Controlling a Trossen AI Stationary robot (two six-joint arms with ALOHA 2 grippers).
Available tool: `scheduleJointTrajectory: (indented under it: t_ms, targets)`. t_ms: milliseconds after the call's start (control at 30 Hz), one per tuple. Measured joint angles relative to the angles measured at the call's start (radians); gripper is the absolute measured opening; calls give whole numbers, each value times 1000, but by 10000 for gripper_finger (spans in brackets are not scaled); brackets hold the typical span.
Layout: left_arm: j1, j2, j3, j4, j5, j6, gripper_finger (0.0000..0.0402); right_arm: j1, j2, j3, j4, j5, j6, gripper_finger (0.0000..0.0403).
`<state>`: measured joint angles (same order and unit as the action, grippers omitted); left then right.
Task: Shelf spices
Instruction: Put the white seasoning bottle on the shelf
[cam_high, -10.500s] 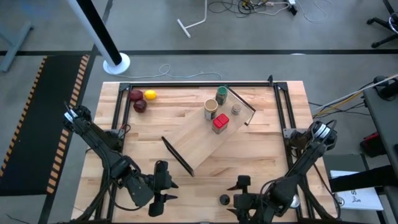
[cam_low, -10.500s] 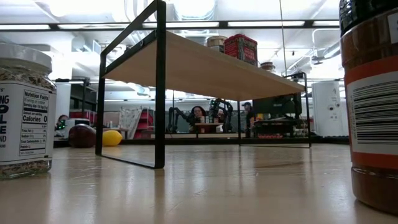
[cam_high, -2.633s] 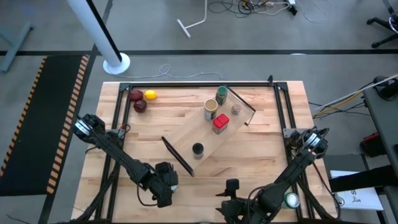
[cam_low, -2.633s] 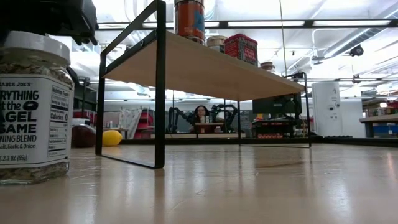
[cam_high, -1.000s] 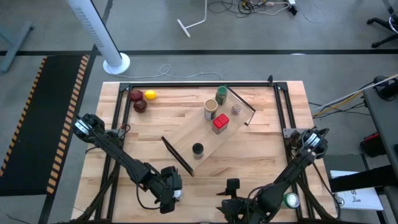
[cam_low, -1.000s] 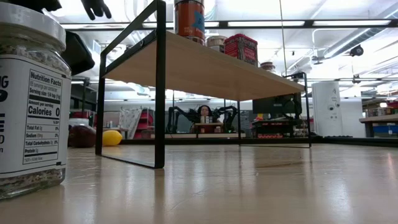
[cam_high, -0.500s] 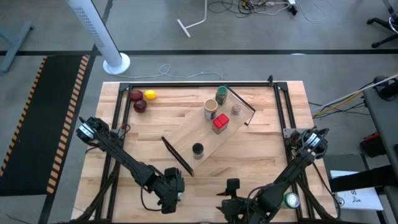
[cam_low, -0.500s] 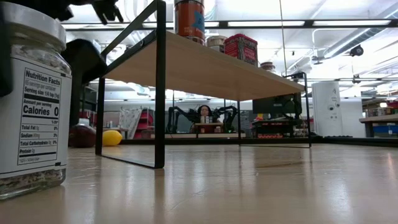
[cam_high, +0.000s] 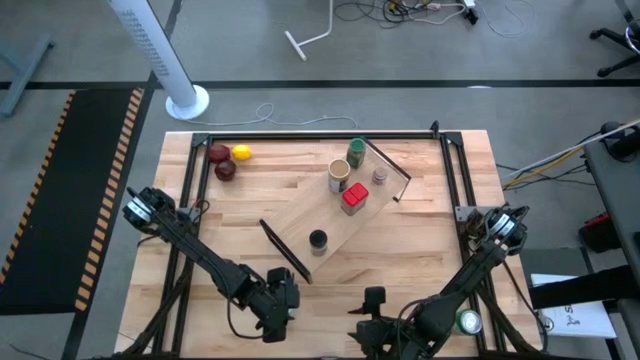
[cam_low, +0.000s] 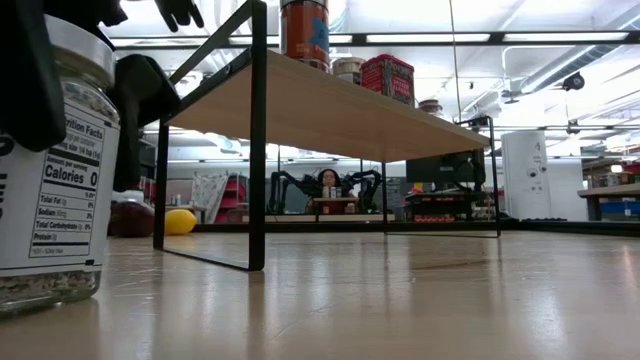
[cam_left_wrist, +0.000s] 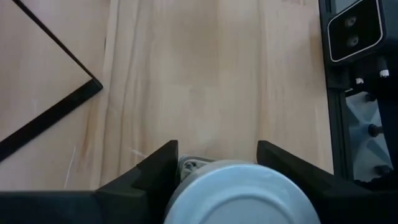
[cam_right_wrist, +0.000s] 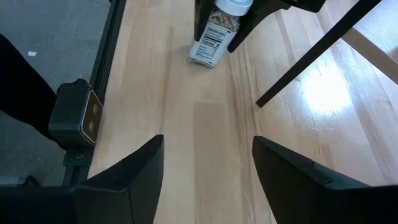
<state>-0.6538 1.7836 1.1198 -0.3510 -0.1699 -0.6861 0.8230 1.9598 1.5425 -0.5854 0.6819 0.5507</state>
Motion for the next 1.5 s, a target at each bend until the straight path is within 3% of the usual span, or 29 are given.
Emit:
scheduleJointTrajectory:
  t_ms: [367, 833, 1233, 1500]
  targets:
    - [4, 0, 51, -71, 11, -4, 187, -1, 0, 0, 0, 0, 0, 205]
    - [2, -2, 477, -489, 32, 104, 187, -1, 0, 0, -4, 0, 0, 216]
    - [35, -7, 787, -919, -316, 139, 187, -1, 0, 0, -8, 0, 0, 204]
    - [160, -30, 805, -955, -342, 72, 187, -1, 0, 0, -8, 0, 0, 213]
